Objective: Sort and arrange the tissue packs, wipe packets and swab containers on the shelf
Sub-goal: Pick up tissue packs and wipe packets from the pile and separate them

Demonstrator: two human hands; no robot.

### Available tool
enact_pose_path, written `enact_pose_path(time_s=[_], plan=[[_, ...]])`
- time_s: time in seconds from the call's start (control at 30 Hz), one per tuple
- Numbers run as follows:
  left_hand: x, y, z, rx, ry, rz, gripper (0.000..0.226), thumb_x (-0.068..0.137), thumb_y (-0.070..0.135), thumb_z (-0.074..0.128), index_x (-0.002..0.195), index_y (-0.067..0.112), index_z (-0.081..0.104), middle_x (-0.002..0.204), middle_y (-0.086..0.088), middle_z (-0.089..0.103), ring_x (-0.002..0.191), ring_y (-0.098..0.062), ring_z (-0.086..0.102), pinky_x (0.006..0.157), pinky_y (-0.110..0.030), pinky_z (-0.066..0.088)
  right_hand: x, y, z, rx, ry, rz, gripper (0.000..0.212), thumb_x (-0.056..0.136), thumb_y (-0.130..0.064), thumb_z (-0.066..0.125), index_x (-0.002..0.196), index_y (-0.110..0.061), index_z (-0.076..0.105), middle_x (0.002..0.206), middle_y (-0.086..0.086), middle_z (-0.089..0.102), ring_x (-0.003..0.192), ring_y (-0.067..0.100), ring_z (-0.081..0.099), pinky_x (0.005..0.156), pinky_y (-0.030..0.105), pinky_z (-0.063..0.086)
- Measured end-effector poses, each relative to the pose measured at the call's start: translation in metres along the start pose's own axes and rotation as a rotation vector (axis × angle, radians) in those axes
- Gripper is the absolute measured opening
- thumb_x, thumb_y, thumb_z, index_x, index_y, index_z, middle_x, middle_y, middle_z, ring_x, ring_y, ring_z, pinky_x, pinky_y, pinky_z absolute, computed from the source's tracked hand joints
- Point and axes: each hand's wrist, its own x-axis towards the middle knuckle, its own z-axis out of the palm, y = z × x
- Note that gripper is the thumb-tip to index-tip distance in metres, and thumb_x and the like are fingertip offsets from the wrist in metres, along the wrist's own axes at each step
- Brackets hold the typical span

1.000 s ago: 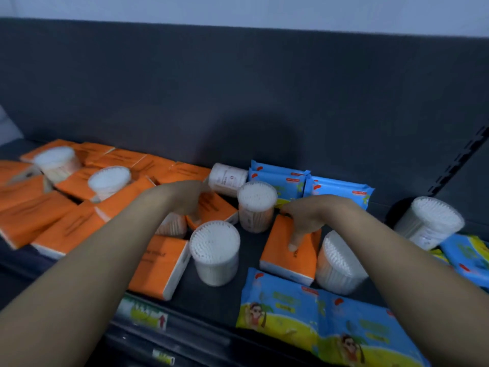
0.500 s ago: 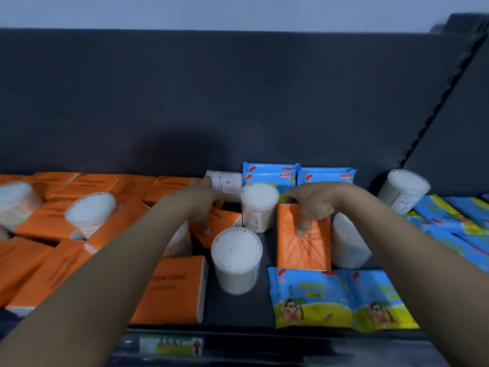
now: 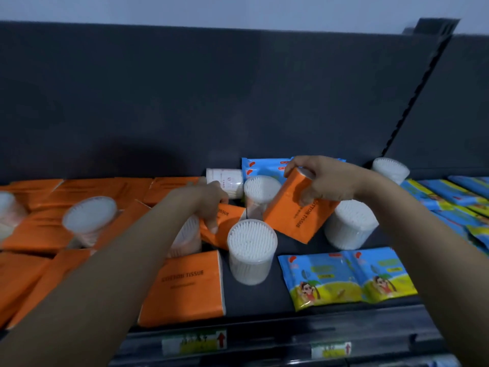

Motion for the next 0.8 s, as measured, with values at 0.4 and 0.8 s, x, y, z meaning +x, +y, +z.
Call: enact_pose_path(time_s=[0.4,0.8], plan=[[-0.001,-0.002,-0.005,-0.218,-0.205,0.006,0.078,0.057,0.017,0.083,0.118,0.035,0.039,0.134,0.001,0.04,0.116,-0.028,0.043,0.093,-0.047,0.047,-0.011,-0.005,-0.003,0.118,0.184,-0.018,0.041,0.068,-0.012,0.075,0.101,-0.021,0.053,0.091,0.002,0.06,0.081,0.02,0.059,0.064,0.032,0.05],[-0.042,-0.036,-0.035,-0.512,0.358,0.101,0.054,0.063,0.035,0.08,0.107,0.023,0.052,0.112,0.004,0.043,0.097,-0.017,0.052,0.088,-0.038,0.047,-0.005,-0.012,-0.002,0.31,0.393,-0.015,0.034,0.076,-0.036,0.074,0.095,-0.013,0.057,0.087,-0.001,0.063,0.081,0.016,0.063,0.073,0.034,0.052]])
